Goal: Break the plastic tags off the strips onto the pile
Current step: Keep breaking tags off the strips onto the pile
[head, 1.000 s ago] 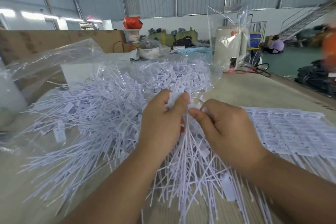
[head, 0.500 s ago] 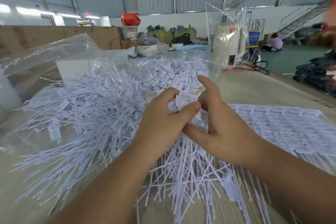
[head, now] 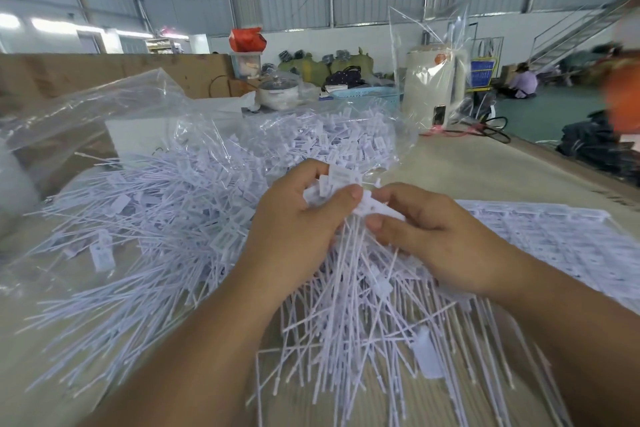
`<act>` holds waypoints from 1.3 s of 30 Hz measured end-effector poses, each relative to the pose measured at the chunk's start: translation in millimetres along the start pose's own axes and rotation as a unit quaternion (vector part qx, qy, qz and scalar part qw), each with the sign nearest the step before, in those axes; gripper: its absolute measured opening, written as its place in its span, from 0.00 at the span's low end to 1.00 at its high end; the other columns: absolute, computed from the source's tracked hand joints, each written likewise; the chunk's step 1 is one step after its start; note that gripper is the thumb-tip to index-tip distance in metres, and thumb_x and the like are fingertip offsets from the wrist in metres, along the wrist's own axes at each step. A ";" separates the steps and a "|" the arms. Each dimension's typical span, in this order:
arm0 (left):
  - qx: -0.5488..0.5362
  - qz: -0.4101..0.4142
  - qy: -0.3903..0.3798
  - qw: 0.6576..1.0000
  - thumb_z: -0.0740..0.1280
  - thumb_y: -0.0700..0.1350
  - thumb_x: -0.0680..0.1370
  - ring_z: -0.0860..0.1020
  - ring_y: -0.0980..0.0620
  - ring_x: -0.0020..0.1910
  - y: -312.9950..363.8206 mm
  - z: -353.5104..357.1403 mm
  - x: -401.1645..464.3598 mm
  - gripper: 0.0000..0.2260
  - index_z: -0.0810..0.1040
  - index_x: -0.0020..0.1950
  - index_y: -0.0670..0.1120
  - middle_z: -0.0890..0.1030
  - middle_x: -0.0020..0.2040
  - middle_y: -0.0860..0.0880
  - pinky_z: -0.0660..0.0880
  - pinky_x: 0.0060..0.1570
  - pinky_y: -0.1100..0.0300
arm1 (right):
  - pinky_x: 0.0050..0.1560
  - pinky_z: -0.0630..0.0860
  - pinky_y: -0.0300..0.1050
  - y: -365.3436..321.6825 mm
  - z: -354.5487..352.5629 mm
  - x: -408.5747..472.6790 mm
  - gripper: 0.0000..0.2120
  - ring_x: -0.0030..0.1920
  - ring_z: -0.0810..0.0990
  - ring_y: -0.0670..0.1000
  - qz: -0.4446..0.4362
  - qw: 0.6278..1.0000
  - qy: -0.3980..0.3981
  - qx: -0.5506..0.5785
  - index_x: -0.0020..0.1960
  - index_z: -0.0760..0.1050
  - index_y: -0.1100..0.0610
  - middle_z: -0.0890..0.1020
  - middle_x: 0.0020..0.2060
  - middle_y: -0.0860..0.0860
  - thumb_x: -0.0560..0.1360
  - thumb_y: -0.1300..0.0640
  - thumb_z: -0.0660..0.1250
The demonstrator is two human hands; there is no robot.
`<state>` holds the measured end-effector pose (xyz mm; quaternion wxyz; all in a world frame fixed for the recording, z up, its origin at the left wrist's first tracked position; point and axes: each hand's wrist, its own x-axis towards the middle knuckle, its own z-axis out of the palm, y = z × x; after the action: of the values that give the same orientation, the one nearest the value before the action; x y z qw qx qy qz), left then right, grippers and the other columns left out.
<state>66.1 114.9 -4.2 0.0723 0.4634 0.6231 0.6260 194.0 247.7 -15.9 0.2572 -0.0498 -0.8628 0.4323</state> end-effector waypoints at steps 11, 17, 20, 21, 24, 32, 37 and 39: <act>-0.003 -0.001 -0.017 1.000 0.69 0.47 0.78 0.76 0.64 0.27 -4.1 8.7 -2.6 0.03 0.82 0.45 0.54 0.80 0.30 0.59 0.68 0.27 0.72 | 0.27 0.60 0.36 0.7 6.2 -1.7 0.21 0.24 0.63 0.43 -0.043 0.994 0.011 -0.096 0.29 0.63 0.54 0.64 0.22 0.44 0.77 0.45 0.62; -0.024 -0.032 0.031 0.999 0.68 0.46 0.79 0.74 0.61 0.24 -3.4 11.0 0.3 0.08 0.82 0.40 0.54 0.78 0.26 0.57 0.67 0.24 0.70 | 0.30 0.68 0.48 -4.2 19.2 0.3 0.20 0.26 0.67 0.49 -0.089 0.953 0.103 -0.270 0.34 0.71 0.56 0.67 0.25 0.46 0.80 0.46 0.58; -0.024 -0.071 0.059 0.995 0.68 0.49 0.78 0.71 0.56 0.23 -6.8 5.9 3.5 0.10 0.79 0.37 0.52 0.75 0.25 0.54 0.66 0.23 0.66 | 0.26 0.67 0.47 -16.8 22.4 -1.0 0.21 0.26 0.66 0.52 -0.156 0.918 0.196 -0.309 0.33 0.65 0.56 0.66 0.25 0.48 0.81 0.47 0.58; -0.024 -0.085 0.067 0.994 0.68 0.49 0.78 0.70 0.56 0.23 -8.4 3.6 4.1 0.10 0.79 0.37 0.50 0.75 0.25 0.53 0.66 0.23 0.66 | 0.26 0.66 0.46 -20.8 21.5 -1.2 0.21 0.25 0.65 0.52 -0.173 0.913 0.215 -0.301 0.33 0.64 0.57 0.65 0.25 0.48 0.81 0.48 0.57; -0.044 -0.101 0.071 0.991 0.69 0.49 0.78 0.70 0.57 0.22 -9.0 -0.2 4.3 0.09 0.80 0.38 0.50 0.75 0.25 0.53 0.66 0.22 0.67 | 0.25 0.64 0.45 -25.5 18.2 -2.1 0.21 0.25 0.65 0.50 -0.183 0.920 0.222 -0.267 0.33 0.64 0.57 0.65 0.25 0.46 0.81 0.47 0.58; -0.039 -0.041 0.019 0.998 0.71 0.50 0.76 0.74 0.60 0.24 -4.6 5.4 -0.1 0.03 0.82 0.43 0.53 0.78 0.27 0.56 0.69 0.24 0.69 | 0.25 0.65 0.36 -13.8 7.8 -4.1 0.11 0.23 0.65 0.42 -0.036 0.996 0.085 0.007 0.53 0.62 0.45 0.78 0.40 0.51 0.80 0.58 0.62; -0.035 -0.031 -0.011 0.999 0.70 0.51 0.76 0.74 0.56 0.25 -4.8 7.2 -1.1 0.04 0.82 0.45 0.52 0.78 0.28 0.54 0.71 0.25 0.63 | 0.28 0.67 0.46 -10.8 19.5 -2.4 0.20 0.27 0.66 0.51 -0.014 0.999 0.035 0.029 0.55 0.60 0.42 0.75 0.52 0.61 0.77 0.65 0.61; -0.031 -0.030 -0.019 0.999 0.70 0.54 0.75 0.76 0.56 0.27 -5.3 7.4 -1.8 0.06 0.81 0.47 0.52 0.79 0.30 0.54 0.73 0.27 0.62 | 0.26 0.67 0.43 -8.1 23.1 -2.8 0.21 0.26 0.67 0.46 -0.022 0.999 0.024 0.021 0.58 0.59 0.43 0.75 0.49 0.51 0.77 0.64 0.62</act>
<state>69.5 120.1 -11.1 0.1172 0.4538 0.6158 0.6334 186.2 225.2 -22.2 0.2883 -0.0362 -0.8478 0.4435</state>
